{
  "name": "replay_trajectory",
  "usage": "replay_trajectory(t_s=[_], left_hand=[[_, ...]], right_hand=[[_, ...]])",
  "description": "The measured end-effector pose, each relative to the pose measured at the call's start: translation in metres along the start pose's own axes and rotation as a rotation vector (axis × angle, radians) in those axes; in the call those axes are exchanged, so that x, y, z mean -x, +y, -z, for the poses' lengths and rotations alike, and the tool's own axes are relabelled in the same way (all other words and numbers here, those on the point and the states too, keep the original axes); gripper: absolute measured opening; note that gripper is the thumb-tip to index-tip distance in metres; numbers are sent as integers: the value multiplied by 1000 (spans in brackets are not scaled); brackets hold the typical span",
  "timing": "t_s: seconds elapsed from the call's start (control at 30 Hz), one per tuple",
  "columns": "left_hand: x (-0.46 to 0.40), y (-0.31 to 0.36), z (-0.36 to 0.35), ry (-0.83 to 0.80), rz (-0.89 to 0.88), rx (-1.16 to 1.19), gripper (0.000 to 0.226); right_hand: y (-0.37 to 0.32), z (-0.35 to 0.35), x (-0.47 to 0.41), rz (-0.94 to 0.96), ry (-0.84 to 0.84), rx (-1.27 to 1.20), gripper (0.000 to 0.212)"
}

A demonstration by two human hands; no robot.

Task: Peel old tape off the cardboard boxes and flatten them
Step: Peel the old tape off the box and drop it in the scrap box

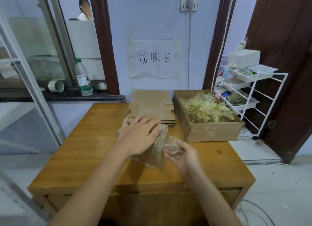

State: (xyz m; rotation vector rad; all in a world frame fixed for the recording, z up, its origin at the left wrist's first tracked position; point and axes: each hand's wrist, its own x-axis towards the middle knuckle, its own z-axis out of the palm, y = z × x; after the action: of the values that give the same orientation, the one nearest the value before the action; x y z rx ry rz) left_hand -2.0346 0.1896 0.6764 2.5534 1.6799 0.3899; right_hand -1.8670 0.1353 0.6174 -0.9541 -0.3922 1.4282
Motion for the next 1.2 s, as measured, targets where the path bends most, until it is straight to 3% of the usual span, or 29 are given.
replay_trajectory(t_s=[0.17, 0.3, 0.37, 0.63, 0.8, 0.93, 1.1, 1.2], left_hand=[[0, 1, 0, 2, 6, -11, 56], [-2, 5, 11, -79, -5, 19, 100], [-7, 7, 14, -123, -10, 12, 110], [-5, 7, 4, -50, 15, 50, 67], [-2, -3, 8, -32, 50, 143, 69], [0, -9, 7, -23, 66, 198, 58], [5, -13, 7, 47, 84, 285, 54], [8, -18, 6, 96, 99, 323, 56]], right_hand=[[7, 11, 8, -64, -31, -200, 26], [10, 14, 10, -21, -84, -186, 26], [10, 15, 9, 19, -107, -133, 23], [21, 41, 8, 157, -1, 198, 7], [27, 48, 10, 290, 61, 255, 10], [26, 41, 8, 353, 21, 279, 13], [23, 20, 18, 321, -137, 4, 21], [24, 14, 18, 389, -181, 120, 22]])
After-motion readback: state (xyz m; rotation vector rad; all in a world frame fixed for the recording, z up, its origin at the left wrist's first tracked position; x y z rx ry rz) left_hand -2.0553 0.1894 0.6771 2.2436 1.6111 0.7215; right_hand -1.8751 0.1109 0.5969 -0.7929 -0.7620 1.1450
